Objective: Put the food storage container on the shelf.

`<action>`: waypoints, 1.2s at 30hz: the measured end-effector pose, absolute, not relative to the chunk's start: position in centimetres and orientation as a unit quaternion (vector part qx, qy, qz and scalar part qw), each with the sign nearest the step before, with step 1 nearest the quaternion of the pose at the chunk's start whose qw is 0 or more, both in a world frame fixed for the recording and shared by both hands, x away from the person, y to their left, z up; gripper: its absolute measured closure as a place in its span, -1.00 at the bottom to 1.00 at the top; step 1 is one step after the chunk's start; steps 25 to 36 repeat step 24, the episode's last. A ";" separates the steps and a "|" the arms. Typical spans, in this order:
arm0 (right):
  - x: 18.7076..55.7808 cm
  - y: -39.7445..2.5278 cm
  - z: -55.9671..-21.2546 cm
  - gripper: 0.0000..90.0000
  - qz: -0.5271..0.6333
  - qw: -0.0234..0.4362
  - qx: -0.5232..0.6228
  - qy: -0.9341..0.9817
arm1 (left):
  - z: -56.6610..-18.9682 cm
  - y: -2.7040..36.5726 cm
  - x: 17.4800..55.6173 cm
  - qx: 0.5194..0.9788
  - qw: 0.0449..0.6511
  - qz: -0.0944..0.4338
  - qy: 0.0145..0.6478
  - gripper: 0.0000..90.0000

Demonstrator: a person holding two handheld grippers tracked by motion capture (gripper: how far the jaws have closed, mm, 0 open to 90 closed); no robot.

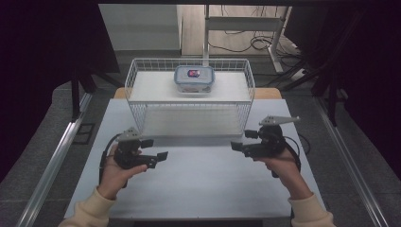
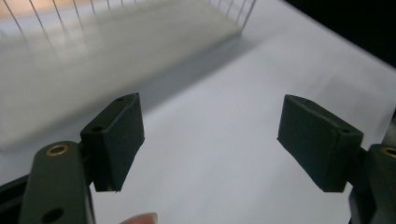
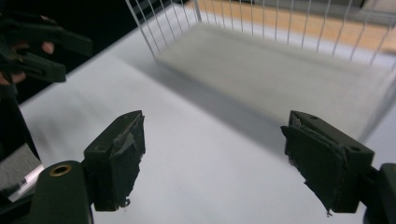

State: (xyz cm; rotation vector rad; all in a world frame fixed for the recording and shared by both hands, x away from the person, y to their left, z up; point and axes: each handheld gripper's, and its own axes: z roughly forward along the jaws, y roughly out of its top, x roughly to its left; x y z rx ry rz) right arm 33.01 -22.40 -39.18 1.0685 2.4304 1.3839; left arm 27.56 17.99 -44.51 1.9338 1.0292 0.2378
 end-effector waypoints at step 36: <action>31.1 -22.8 -45.6 -0.55 0.392 0.073 0.380 0.834 | -49.9 19.0 26.4 0.789 0.397 0.086 0.461 -0.49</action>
